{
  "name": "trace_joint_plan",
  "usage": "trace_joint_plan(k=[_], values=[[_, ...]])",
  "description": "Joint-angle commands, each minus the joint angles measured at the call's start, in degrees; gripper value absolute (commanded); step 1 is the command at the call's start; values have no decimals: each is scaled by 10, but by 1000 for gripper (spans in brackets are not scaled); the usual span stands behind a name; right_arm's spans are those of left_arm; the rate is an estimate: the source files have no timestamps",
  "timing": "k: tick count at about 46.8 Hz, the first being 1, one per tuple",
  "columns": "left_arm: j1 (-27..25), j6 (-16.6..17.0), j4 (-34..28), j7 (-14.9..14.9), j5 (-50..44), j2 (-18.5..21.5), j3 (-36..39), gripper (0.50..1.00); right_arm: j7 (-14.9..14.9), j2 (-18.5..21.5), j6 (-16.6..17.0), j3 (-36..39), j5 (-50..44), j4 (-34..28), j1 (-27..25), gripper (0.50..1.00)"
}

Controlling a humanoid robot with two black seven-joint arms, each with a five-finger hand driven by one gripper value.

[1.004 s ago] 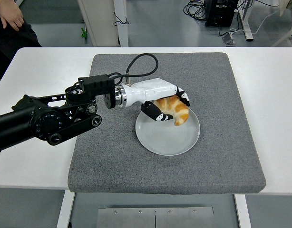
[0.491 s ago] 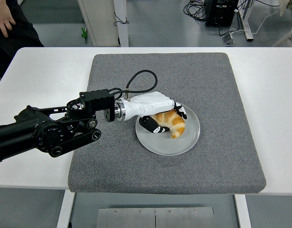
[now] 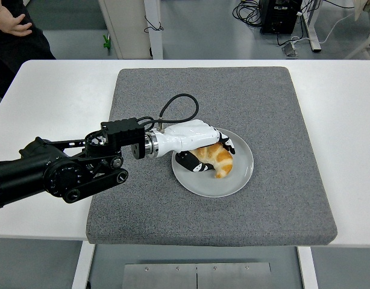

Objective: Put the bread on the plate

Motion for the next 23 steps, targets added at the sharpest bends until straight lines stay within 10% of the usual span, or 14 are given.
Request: trace_joint_plan(k=[1, 16, 23], values=[[1, 1, 1, 0, 0, 0, 1, 657, 0, 0, 0, 0, 0, 0, 0, 1000], [9, 1, 1, 0, -3, -1, 1, 701, 0, 0, 0, 0, -1, 0, 0, 1000], [7, 1, 0, -9, -9, -1, -3, 955, 0, 0, 0, 0, 0, 0, 0, 1000]])
